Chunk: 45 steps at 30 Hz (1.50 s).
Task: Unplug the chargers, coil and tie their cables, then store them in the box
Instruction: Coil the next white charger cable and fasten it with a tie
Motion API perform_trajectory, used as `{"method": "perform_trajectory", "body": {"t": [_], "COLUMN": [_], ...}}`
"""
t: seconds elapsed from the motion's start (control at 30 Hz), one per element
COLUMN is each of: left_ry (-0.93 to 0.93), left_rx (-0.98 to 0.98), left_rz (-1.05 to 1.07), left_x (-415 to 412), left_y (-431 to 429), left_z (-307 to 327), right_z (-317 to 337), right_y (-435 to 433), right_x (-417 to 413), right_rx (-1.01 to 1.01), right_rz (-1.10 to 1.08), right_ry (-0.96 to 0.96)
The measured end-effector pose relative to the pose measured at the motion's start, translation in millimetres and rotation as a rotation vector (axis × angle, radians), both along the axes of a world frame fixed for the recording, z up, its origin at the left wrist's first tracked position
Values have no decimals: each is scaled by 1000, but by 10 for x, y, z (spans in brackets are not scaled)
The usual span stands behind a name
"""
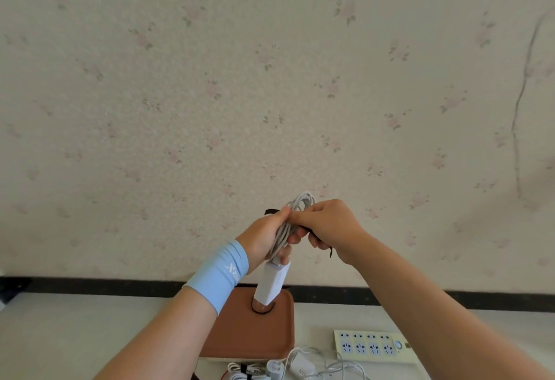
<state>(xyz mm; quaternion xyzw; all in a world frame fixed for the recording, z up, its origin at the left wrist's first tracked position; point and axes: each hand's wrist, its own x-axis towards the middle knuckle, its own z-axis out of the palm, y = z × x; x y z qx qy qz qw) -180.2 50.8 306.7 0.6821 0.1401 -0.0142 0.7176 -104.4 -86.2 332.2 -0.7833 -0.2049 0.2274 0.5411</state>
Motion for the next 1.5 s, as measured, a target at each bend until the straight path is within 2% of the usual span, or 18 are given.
{"method": "perform_trajectory", "body": {"t": [0.07, 0.17, 0.27, 0.47, 0.6, 0.77, 0.83, 0.97, 1.1, 1.23, 1.33, 1.5], "left_ry": [2, -27, -59, -29, -13, 31, 32, 40, 39, 40, 23, -31], "left_rx": [73, -17, -158, -205, -27, 125, 195, 417, 575, 632, 623, 750], "left_rz": [86, 172, 160, 73, -93, -143, -157, -126, -65, -39, 9, 58], "left_x": [14, 11, -5, -38, -110, -162, -173, -170, -152, -120, -97, -78], "left_y": [-56, -20, 74, 118, 120, 78, 80, 69, 65, 62, 68, 44], "left_z": [17, 66, 103, 107, 96, 104, 103, 98, 72, 66, 67, 18], "right_z": [-13, 29, 29, -100, -166, -193, -167, -157, -98, 1, -46, -111], "right_y": [12, -50, -115, -162, -147, -131, -145, -157, -172, -179, -139, -72], "right_x": [6, 6, 22, 116, 201, 243, 288, 329, 277, 186, 131, 98], "right_rx": [9, -7, -47, -148, -256, -406, -455, -455, -320, -96, -73, -23], "right_rz": [16, 135, 242, 369, 347, 375, 369, 382, 361, 262, 175, 15], "right_ry": [-22, -45, -36, -75, -195, -552, -630, -542, -355, -23, -23, 205]}}
